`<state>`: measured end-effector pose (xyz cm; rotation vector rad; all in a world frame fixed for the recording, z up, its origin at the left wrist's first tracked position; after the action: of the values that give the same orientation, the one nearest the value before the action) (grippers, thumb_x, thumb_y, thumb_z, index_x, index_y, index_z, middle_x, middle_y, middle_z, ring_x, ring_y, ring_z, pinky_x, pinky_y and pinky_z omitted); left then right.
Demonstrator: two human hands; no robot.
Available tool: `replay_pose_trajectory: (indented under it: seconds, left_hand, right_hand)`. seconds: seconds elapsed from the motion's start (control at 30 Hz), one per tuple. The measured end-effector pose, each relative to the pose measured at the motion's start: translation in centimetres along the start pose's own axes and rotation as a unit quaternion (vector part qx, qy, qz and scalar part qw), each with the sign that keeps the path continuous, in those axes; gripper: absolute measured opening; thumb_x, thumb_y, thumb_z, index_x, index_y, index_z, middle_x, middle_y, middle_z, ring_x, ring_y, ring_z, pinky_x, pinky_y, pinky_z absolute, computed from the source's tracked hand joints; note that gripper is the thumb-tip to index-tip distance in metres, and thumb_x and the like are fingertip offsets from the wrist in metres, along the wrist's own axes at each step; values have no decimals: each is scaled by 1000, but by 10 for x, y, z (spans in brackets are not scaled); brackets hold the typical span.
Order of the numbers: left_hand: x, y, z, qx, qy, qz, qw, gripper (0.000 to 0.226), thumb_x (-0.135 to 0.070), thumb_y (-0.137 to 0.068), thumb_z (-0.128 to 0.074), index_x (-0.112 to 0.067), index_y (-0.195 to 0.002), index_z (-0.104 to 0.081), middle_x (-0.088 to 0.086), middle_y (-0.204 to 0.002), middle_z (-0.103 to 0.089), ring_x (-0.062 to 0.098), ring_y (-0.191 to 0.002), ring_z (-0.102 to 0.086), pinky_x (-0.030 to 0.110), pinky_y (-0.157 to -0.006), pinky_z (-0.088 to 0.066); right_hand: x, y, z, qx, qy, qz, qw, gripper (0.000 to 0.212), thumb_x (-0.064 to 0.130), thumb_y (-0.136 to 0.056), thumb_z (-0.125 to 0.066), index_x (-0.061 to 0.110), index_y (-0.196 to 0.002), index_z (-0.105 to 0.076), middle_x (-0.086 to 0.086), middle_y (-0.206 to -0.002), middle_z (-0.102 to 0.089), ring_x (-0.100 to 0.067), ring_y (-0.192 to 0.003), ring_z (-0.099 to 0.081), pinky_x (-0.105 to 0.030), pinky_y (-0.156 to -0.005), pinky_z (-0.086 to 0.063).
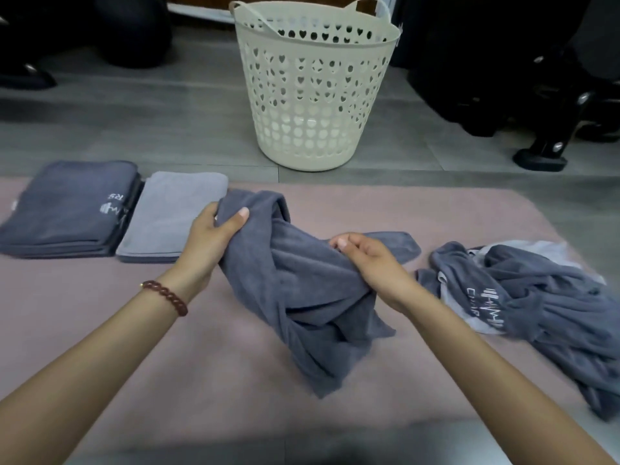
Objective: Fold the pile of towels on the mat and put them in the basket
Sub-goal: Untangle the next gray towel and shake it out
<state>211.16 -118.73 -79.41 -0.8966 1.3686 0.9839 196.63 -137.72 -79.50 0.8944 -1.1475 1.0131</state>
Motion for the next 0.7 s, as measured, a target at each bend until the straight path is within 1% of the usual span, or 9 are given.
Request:
replay_pose_trajectory:
  seconds: [0.07,0.17,0.27,0.37,0.43,0.5,0.6,0.63,0.7]
  left_hand:
    - [2,-7,14,-18,-32,-2,999,30,-25,-87,-65,-11,-112,-59,-2,-98,-66,10,-85,-62,22,-68,-50]
    - [13,-12,23,-33,-74,0,997,18,-21,-84,-68,-8,-94,-61,-1,-79,-61,4,-66,-57,12,-51,-47]
    - [27,-15,22,-43,-67,27,996,12,-18,-85,-67,-13,-79,-58,1,-77,-60,8,-67,-57,10,-51,-47]
    - [37,-18,16,-37,29,63,997,7,-17,-92,-59,-12,-97,-58,-1,-85,-67,20,-84,-61,23,-67,-54]
    - [45,-9,3,2,31,80,996,35,-15,-93,-56,-13,-125,-42,-3,-100,-63,15,-92,-57,28,-78,-52]
    - [66,12,-14,73,-84,116,987,63,-25,-86,-67,-18,-135,-27,-5,-115,-50,10,-102,-50,29,-90,-43]
    - [117,51,-30,159,-268,158,937,112,-62,-42,-72,-10,-132,-32,5,-122,-41,20,-116,-44,34,-100,-41]
    - [132,63,-34,186,-287,154,927,107,-62,-38,-70,-10,-125,-36,7,-119,-43,22,-113,-47,36,-97,-44]
    - [155,83,-39,233,-278,169,916,74,-51,-49,-71,-17,-105,-36,8,-107,-54,26,-102,-57,43,-88,-50]
  right_hand:
    - [1,-2,14,-1,-72,-10,997,6,22,-88,-58,19,-91,-62,7,-81,-67,0,-74,-60,-13,-76,-47]
    - [3,-5,29,-7,-113,-18,993,19,11,-82,-64,20,-98,-59,2,-73,-68,-8,-65,-62,-17,-65,-51]
    - [-2,-9,38,-50,-101,-11,994,18,3,-90,-56,20,-92,-60,2,-76,-62,-7,-67,-57,-16,-66,-48]
    - [-15,-12,46,-109,-137,-38,984,21,3,-95,-48,18,-90,-62,2,-85,-61,-7,-76,-55,-15,-70,-47]
    - [-32,-14,53,-143,-171,-78,972,23,4,-97,-45,15,-107,-61,1,-94,-62,-8,-82,-57,-15,-70,-49]
    - [-60,-13,62,-180,-133,-118,967,37,4,-95,-48,11,-132,-47,0,-109,-56,-11,-94,-56,-20,-79,-48]
    - [-107,7,68,-165,2,-247,955,71,19,-86,-67,13,-144,-26,0,-122,-44,-17,-108,-48,-29,-86,-46]
    - [-124,16,65,-115,56,-302,945,78,29,-79,-75,16,-140,-28,-1,-123,-45,-18,-108,-49,-29,-80,-49]
    - [-153,33,61,-23,171,-362,916,91,42,-63,-84,11,-134,-36,-4,-123,-49,-21,-107,-53,-32,-80,-52]
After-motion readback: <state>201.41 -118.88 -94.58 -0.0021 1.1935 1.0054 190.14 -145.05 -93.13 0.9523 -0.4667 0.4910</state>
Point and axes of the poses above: each hand's wrist, its own y-axis away from the middle knuckle, its own z-axis out of the back of the hand, x = y × z, the point moved 4 cm from there along -y, towards the middle knuckle
